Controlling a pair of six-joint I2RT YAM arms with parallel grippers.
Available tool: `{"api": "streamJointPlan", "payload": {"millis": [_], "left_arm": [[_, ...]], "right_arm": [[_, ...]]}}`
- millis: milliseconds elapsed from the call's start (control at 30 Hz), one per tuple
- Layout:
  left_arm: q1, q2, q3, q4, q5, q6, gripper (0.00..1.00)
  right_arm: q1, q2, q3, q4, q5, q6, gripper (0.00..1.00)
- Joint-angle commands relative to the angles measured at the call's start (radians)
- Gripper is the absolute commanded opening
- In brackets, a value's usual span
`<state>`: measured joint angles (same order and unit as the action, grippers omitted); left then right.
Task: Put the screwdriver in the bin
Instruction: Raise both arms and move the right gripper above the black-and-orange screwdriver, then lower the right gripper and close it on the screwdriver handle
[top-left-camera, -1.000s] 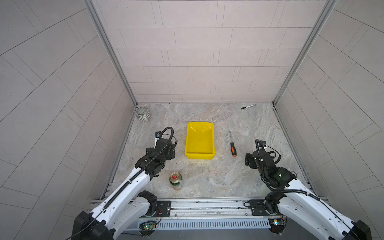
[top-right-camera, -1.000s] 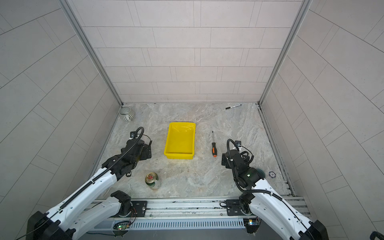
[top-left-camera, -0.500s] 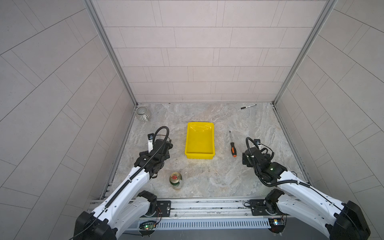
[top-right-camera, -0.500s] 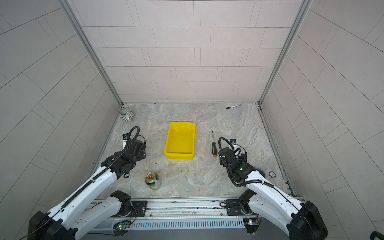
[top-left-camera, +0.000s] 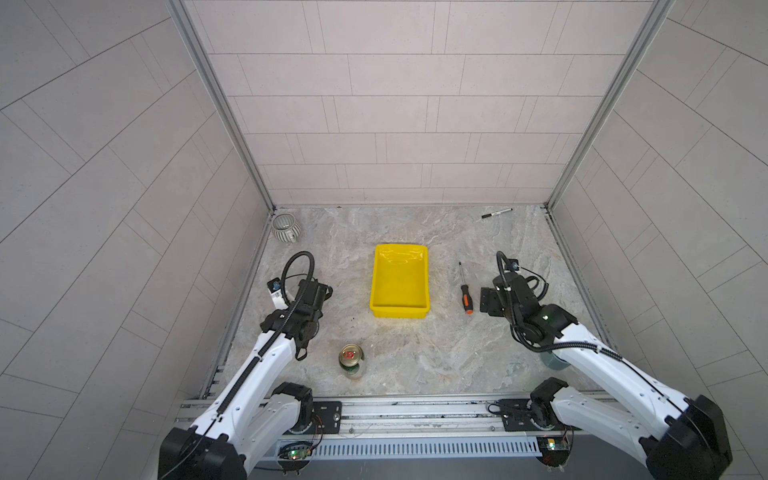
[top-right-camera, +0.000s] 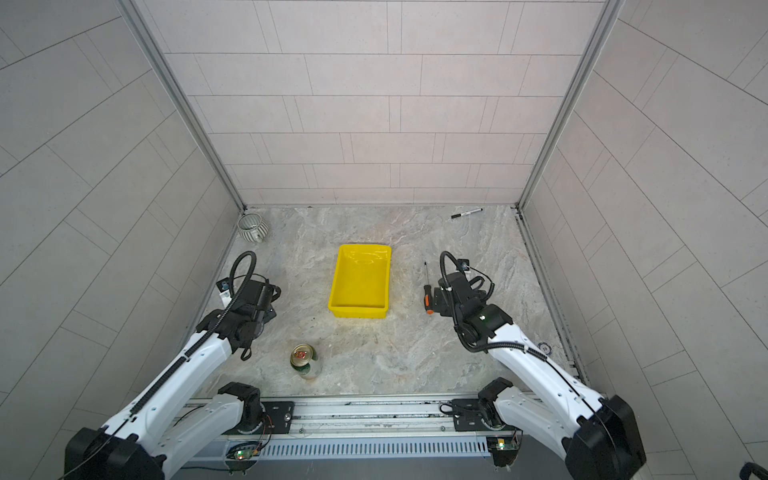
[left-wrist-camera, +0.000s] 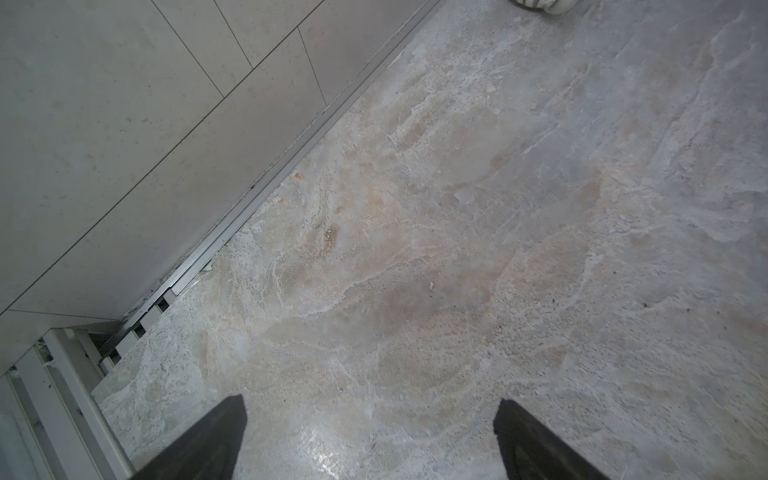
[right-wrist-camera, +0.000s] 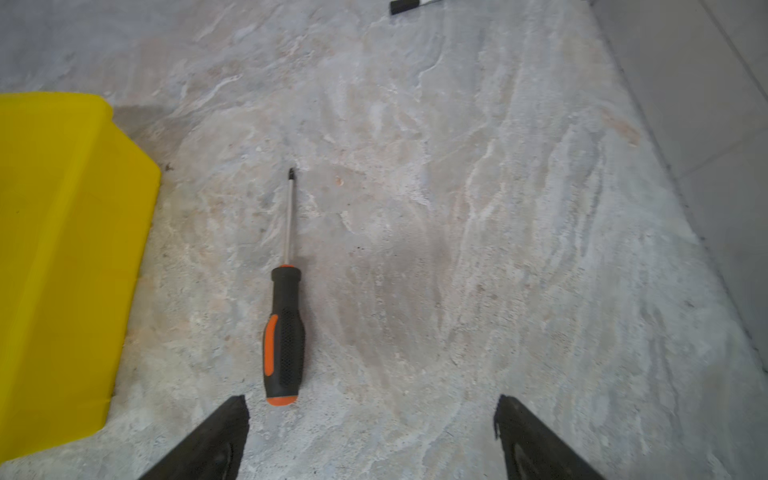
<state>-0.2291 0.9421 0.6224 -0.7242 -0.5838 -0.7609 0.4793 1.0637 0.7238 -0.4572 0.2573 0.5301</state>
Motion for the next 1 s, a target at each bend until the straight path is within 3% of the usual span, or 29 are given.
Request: {"api": "streamJointPlan", "payload": {"millis": [0,133,233,700,900,967], "left_arm": [[0.008,0.018,0.01,-0.034,-0.011,-0.016,1.0],[0.007,0.01,0.008,-0.034,-0.006,-0.014,1.0],[0.007,-0.014,-0.006,-0.016,0.003,-0.005,1.0],[0.007,-0.042,-0.043,0.05,0.054,0.021,1.0],[0.006,0.021,-0.045,0.115,0.156,0.079,1.0],[0.007,0.046,-0.033,0.124,0.235,0.113,1.0]], "right_arm": [[0.004,0.183,0.096,-0.009,-0.172,0.001,0.82],[0.014,0.411,0.273,-0.155,-0.197,-0.001,0.57],[0.014,0.539,0.334,-0.216,-0.203,0.009,0.47],[0.012,0.692,0.362,-0.17,-0.189,-0.001,0.43],[0.013,0.669,0.331,-0.148,-0.189,0.013,0.29],[0.013,0.627,0.294,-0.135,-0.182,0.018,0.23]]}}
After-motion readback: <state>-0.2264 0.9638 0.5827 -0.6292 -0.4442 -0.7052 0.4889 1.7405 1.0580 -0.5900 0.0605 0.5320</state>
